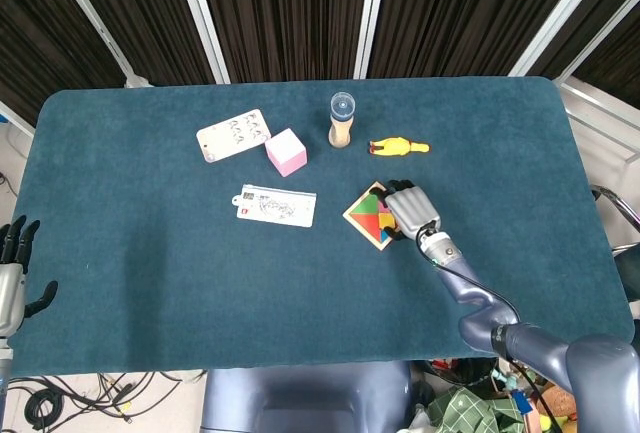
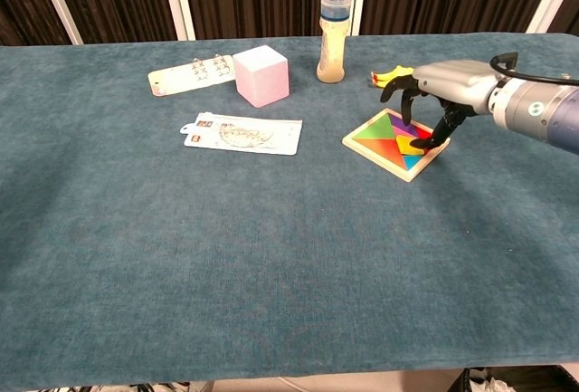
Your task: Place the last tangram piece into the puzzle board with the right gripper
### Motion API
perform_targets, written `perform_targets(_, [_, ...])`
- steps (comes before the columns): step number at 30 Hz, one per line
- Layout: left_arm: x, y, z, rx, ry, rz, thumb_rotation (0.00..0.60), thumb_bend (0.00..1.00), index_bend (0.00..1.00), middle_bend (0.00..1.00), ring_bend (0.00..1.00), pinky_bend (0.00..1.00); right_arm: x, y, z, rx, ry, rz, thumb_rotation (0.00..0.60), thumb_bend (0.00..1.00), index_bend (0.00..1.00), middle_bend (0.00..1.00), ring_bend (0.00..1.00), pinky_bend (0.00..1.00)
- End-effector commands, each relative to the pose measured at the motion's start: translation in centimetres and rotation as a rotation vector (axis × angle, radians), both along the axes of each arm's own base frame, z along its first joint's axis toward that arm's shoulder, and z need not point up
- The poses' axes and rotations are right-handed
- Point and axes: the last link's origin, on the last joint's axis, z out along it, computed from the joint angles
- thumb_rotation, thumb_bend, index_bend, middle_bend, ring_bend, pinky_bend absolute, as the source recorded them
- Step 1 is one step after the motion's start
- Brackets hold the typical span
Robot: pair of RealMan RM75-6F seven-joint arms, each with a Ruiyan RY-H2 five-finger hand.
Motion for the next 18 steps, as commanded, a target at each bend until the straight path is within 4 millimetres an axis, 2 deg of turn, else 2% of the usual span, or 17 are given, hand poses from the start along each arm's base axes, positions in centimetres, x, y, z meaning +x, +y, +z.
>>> perform_targets(1, [0.01,0.02,0.0,0.0,0.0,0.0,0.6,0.28,0.02,0.0,0.0,0.0,0.2,0.22,-0.22,0.008,0.002,0.009,0.6,0.23,0.22,0.38,0.15,0.17])
perform_targets(18, [-0.01,0.06,0.02,0.0,0.0,0.002,0.6,0.28,0.02,0.0,0.0,0.0,0.62,0.73,-0.96,0.029,0.002,0.024,0.6,0.23,0.22,0.38,0.14,0.17])
